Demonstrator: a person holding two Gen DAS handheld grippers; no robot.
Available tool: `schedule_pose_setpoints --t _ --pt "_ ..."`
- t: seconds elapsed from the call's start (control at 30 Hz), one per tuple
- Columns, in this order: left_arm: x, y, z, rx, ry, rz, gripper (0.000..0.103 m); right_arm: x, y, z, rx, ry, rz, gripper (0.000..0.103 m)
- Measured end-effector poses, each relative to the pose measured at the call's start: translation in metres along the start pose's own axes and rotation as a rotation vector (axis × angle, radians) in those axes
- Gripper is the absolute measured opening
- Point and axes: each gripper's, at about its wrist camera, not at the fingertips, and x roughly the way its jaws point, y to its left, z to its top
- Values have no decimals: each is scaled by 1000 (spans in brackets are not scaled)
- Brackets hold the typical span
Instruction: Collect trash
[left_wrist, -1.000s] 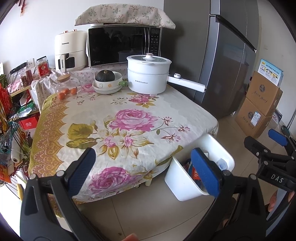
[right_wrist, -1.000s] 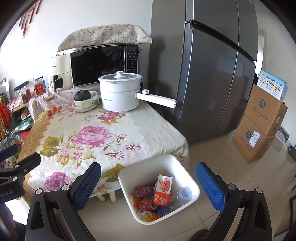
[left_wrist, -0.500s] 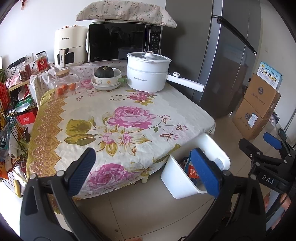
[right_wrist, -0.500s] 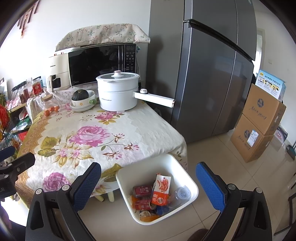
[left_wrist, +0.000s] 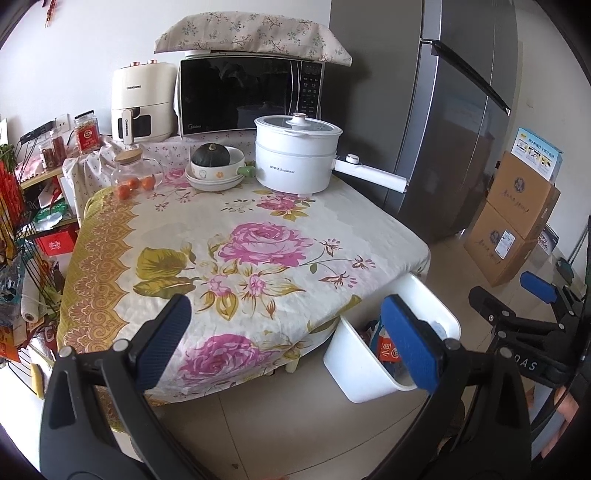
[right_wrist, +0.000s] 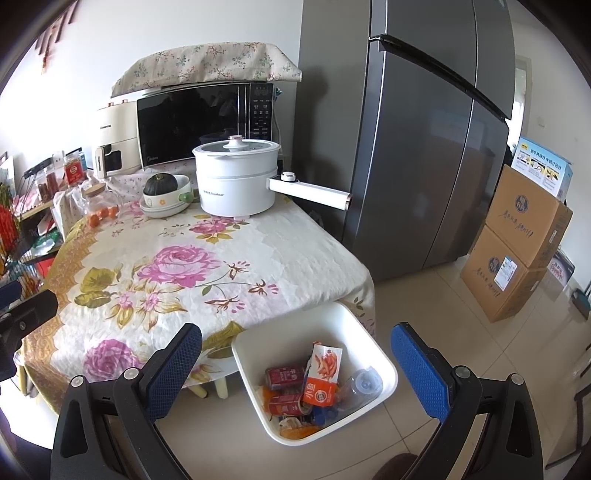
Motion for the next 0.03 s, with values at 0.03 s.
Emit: schedule_pose_setpoints --t 0.03 --pt "0 -1 0 4 -4 4 102 0 0 0 -1 1 0 103"
